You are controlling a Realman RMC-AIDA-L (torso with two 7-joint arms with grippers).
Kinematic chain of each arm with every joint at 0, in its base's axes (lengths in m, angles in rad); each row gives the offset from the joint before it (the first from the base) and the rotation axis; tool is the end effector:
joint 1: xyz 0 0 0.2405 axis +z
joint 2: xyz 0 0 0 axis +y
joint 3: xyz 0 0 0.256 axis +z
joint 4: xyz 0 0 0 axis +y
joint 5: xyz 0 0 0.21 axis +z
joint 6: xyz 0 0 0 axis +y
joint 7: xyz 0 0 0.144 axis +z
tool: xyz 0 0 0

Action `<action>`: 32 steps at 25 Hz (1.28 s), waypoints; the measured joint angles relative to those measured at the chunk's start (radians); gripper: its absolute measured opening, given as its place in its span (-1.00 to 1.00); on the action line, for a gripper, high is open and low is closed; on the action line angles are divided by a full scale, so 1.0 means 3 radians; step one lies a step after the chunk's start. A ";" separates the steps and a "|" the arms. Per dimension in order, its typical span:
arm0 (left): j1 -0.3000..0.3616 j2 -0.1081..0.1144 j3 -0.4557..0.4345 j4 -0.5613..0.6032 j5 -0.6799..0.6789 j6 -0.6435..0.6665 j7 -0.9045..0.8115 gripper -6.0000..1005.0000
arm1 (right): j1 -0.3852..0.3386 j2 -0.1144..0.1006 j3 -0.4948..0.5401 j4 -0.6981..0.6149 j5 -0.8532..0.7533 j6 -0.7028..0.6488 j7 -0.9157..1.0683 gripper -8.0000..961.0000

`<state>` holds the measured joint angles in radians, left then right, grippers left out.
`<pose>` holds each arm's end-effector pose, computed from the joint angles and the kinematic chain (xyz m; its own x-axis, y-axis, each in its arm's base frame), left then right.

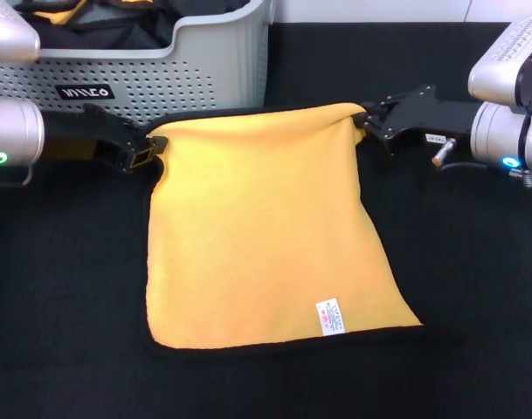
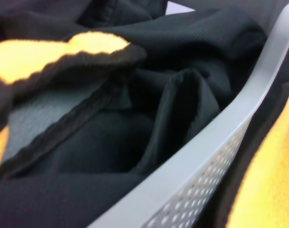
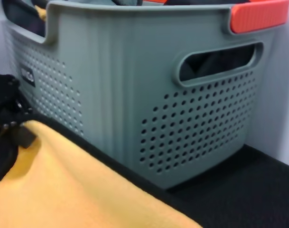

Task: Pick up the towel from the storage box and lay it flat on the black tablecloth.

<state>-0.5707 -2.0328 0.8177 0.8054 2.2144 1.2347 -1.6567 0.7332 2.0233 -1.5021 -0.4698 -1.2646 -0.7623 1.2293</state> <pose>-0.2838 0.3826 0.0287 0.8555 0.4579 0.2419 0.5176 -0.7421 -0.4259 0.2051 0.4203 -0.0626 0.9035 -0.2037 -0.3771 -0.3754 -0.8007 -0.4669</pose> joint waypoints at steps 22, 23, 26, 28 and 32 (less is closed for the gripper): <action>0.0453 0.0163 -0.0006 0.0274 -0.0904 0.1028 0.0261 0.14 | -0.1216 -0.0034 0.0021 -0.1322 -0.0002 -0.0645 0.0206 0.36; 0.0470 0.0176 -0.0008 0.0261 -0.1005 0.1199 0.0353 0.14 | -0.1314 -0.0038 0.0041 -0.1397 0.0003 -0.0788 0.0170 0.41; 0.0528 0.0192 -0.0010 0.0229 -0.1302 0.1703 0.0591 0.14 | -0.1536 -0.0062 0.0179 -0.1507 0.0007 -0.1458 0.0052 0.56; 0.0560 0.0192 -0.0012 0.0209 -0.1500 0.2096 0.0718 0.14 | -0.1613 -0.0084 0.0350 -0.1476 0.0006 -0.2139 0.0021 0.69; 0.0563 0.0197 0.0030 0.0049 -0.1776 0.2594 0.0887 0.14 | -0.1651 -0.0100 0.0640 -0.1306 0.0006 -0.3236 0.0044 0.86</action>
<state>-0.4018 -1.9736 0.8268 0.8201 1.6816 2.0130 -1.3906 0.2380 1.9932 -1.3101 -0.8615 -1.2629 -1.7332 1.2425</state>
